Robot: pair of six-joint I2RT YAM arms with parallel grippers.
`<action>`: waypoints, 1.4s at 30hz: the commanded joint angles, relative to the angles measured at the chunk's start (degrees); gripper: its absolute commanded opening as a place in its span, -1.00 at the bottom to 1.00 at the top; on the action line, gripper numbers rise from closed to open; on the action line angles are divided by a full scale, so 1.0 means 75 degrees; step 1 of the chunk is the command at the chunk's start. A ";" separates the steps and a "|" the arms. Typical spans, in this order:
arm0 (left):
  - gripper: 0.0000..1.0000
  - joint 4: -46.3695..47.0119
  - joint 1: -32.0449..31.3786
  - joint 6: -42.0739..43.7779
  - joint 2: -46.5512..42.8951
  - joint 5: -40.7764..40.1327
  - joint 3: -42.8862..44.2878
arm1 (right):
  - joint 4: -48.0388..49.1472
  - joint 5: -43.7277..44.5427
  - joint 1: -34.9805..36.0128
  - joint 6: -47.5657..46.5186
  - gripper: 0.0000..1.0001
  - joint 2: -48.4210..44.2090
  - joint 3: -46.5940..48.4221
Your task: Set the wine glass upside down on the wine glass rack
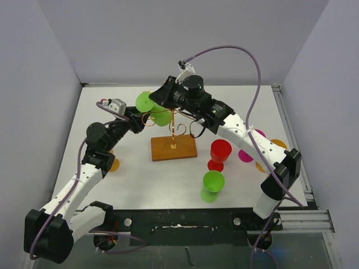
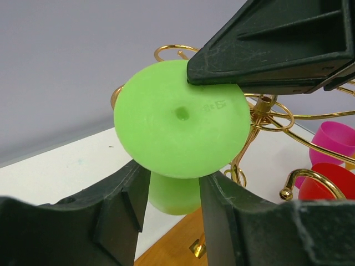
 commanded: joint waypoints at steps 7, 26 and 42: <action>-0.13 -0.1470 0.0000 0.0009 -0.1192 -0.1174 0.0150 | 0.0820 0.0317 -0.0173 0.0500 -1.00 -0.0674 -0.0283; -0.13 -0.2860 -0.0002 -0.0178 -0.2232 -0.2126 0.0687 | 0.2149 0.0357 -0.0221 0.0425 -1.00 -0.0318 -0.0269; -0.03 -0.5513 0.0008 -0.0346 -0.2314 -0.3138 0.2432 | 0.1754 -0.0468 -0.0292 0.0013 -1.00 0.0750 0.1125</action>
